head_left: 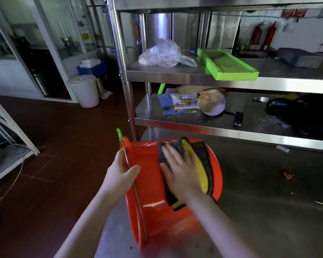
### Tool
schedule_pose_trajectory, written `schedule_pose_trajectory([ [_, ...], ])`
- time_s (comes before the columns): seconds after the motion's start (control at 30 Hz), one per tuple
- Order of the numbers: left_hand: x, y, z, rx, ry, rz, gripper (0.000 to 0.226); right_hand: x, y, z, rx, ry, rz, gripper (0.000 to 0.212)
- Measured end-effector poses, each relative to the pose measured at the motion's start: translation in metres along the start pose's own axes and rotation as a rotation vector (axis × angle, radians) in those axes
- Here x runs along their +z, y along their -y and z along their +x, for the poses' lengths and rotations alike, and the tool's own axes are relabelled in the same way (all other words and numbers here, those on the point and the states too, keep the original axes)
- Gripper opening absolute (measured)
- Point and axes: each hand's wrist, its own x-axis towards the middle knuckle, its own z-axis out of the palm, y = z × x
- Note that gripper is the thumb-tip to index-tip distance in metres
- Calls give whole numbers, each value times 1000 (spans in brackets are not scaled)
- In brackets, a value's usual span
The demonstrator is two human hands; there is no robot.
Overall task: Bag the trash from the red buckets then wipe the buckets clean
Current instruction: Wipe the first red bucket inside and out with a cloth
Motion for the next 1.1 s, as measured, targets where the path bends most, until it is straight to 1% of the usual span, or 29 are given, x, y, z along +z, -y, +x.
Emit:
schedule_pose_trajectory([
  [0.07, -11, -1, -2, 11, 43, 12, 53, 4, 29, -2, -158, -6, 2, 55],
  [0.1, -16, -3, -3, 20, 75, 22, 54, 5, 38, -2, -205, -2, -3, 55],
  [0.17, -21, -4, -9, 44, 132, 36, 58, 4, 36, 0, -234, 16, -34, 58],
  [0.2, -23, -3, -12, 64, 144, 53, 60, 2, 27, 1, -206, 19, -49, 60],
  [0.27, -23, 2, -20, 94, 136, 121, 65, -4, -3, 4, -68, 21, -64, 63],
  [0.33, -23, 9, -31, 97, 140, 180, 73, -12, -40, 11, 149, 53, -65, 62],
  [0.4, -24, 14, -41, 97, 171, 215, 81, -19, -70, 17, 379, 124, -23, 58],
  [0.43, -24, 16, -44, 99, 186, 226, 84, -22, -76, 19, 449, 141, 8, 56],
  [0.47, -25, 16, -45, 104, 197, 236, 85, -22, -74, 19, 477, 139, 22, 54],
  [0.5, -26, 15, -44, 114, 204, 249, 85, -21, -64, 19, 452, 124, 8, 53],
  [0.53, -28, 15, -41, 129, 210, 264, 84, -17, -47, 17, 374, 104, -17, 52],
  [0.63, -35, 14, -32, 165, 241, 315, 81, -5, 25, 9, 24, 58, -19, 53],
  [0.7, -43, 20, -32, 188, 249, 335, 81, 2, 57, 2, -157, 44, -2, 54],
  [0.77, -50, 28, -39, 180, 252, 317, 82, 5, 59, 0, -214, 40, -26, 57],
  [0.83, -53, 35, -46, 183, 241, 294, 82, 1, 36, 0, -140, 23, -60, 62],
  [0.9, -53, 43, -55, 202, 228, 292, 85, -6, -1, 5, 51, 15, -80, 65],
  [1.0, -53, 50, -66, 241, 199, 318, 93, -20, -61, 17, 389, 182, -51, 65],
  [1.03, -53, 51, -66, 262, 192, 344, 93, -24, -69, 20, 455, 241, -36, 63],
  [1.07, -54, 50, -64, 279, 188, 369, 92, -24, -69, 23, 474, 275, -29, 60],
  [1.1, -55, 49, -59, 286, 192, 388, 90, -22, -60, 26, 446, 273, -27, 57],
])
